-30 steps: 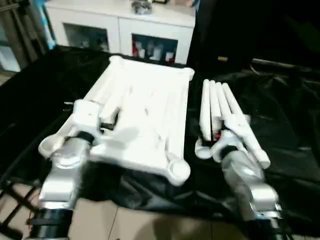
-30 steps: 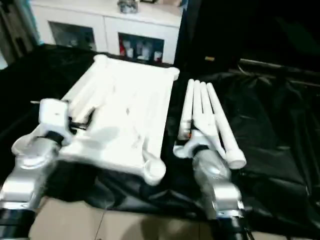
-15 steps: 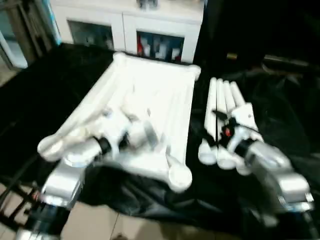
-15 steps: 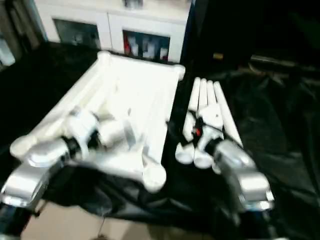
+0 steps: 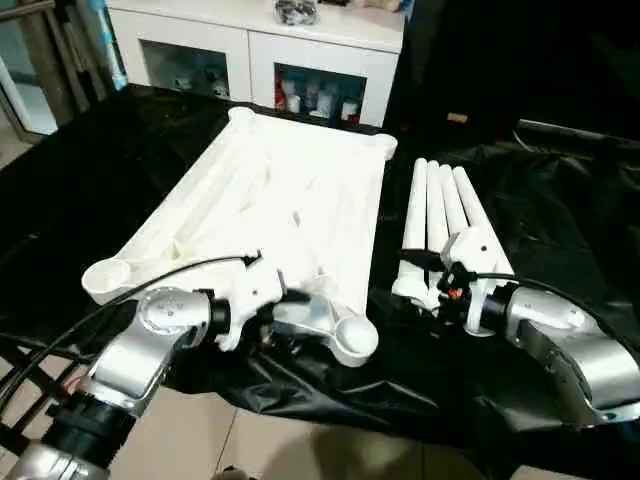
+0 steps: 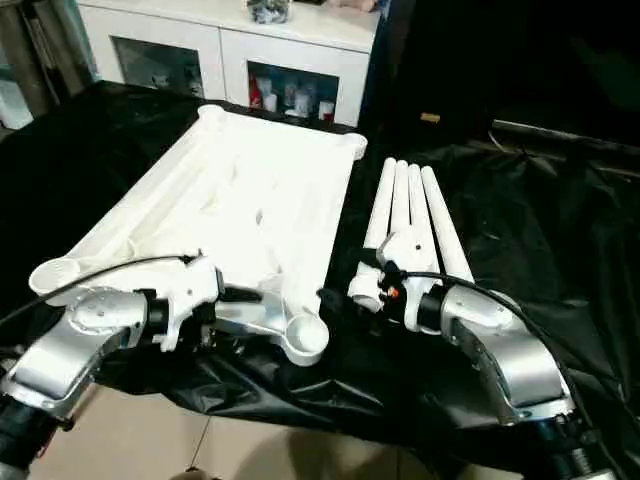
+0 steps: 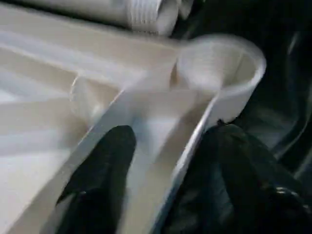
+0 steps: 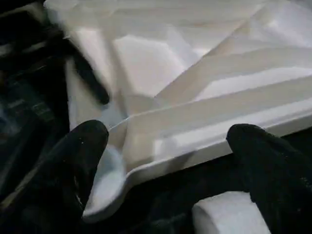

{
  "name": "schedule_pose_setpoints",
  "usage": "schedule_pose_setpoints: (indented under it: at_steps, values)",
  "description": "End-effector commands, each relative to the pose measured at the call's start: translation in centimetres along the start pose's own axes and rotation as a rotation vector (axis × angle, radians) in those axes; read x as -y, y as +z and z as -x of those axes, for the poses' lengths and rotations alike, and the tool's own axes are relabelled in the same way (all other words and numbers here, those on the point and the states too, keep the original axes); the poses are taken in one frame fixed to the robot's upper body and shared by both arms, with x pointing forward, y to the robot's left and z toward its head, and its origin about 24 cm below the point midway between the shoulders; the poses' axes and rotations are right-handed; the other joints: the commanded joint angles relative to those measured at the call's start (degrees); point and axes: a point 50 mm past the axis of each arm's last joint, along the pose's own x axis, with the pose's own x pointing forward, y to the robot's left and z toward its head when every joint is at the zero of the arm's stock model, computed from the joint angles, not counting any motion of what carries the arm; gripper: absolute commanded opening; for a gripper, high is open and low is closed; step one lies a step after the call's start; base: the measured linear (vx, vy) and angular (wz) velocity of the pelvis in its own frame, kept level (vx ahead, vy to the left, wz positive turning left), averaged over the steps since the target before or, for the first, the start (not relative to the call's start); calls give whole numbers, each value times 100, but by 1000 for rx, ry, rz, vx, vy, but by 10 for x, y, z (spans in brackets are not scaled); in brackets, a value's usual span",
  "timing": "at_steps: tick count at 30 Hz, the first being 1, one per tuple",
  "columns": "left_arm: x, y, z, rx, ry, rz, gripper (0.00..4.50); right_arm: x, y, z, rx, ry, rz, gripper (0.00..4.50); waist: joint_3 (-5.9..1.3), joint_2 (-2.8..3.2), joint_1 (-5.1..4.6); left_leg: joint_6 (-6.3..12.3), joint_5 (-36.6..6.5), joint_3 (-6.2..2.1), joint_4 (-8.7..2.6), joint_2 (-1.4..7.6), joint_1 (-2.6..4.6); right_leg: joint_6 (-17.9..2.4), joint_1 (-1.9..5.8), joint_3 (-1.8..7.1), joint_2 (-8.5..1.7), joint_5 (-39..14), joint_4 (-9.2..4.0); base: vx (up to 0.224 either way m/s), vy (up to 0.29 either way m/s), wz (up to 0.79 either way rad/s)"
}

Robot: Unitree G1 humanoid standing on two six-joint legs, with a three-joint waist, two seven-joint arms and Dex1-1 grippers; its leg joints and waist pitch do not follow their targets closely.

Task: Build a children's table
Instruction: Move table base

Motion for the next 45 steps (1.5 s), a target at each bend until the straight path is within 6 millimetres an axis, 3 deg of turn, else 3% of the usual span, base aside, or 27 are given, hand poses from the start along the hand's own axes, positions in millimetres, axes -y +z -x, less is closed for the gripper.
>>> schedule_pose_setpoints:
  at_steps: [1,3,7,14,27,31,32,35,40,45]
  values:
    - [-3,3,0,-24,-25,-49,275,-1,5,1,-14,29,28,450,-328,7,41,135,-709,-117,-466,329,88,-1094,158,284,-486,-105,-503,0,0,0]
    - [-4,2,0,-42,-40,-53,263,-2,5,2,-21,41,33,450,-350,0,52,242,-494,-106,-451,332,85,-1270,175,266,-482,448,-447,0,0,0]
    - [-7,2,3,-67,-108,-55,227,-4,4,3,-46,72,60,450,-362,20,95,400,-310,-88,-430,330,101,-1395,173,254,-482,840,-423,0,0,0]
    - [-7,5,2,-56,-204,-50,171,-8,7,4,-43,133,28,450,-344,28,144,275,-580,-90,-461,357,117,-1437,179,257,-507,517,-451,0,0,0]
    - [-11,5,-7,-104,-258,-93,82,-14,2,6,-71,172,7,450,-361,49,156,257,-545,-101,-455,358,115,-1476,201,255,-517,697,-443,0,0,0]
    - [-15,4,-8,-123,-222,-122,49,-15,1,5,-70,167,5,450,-358,41,157,254,-558,-97,-454,361,113,-1497,204,257,-526,713,-445,0,0,0]
    - [-16,4,-9,-123,-204,-130,45,-15,1,5,-69,164,4,450,-356,78,155,217,-634,-103,-461,367,117,-1488,201,257,-529,634,-460,0,0,0]
    - [-22,6,-8,-110,-146,-152,20,-15,1,5,-67,157,1,450,-357,63,140,176,-686,-110,-463,359,99,-1483,219,255,-526,606,-458,0,0,0]
    - [-35,14,0,-68,-62,-184,4,-14,-1,3,-68,146,-2,450,-358,49,113,161,-678,-115,-465,354,86,-1442,229,249,-526,538,-459,0,0,0]
    - [-38,15,7,-65,-31,-200,4,-11,-1,1,-66,133,-2,450,-368,73,122,210,-580,-106,-452,361,111,-1516,206,252,-517,733,-439,0,0,0]
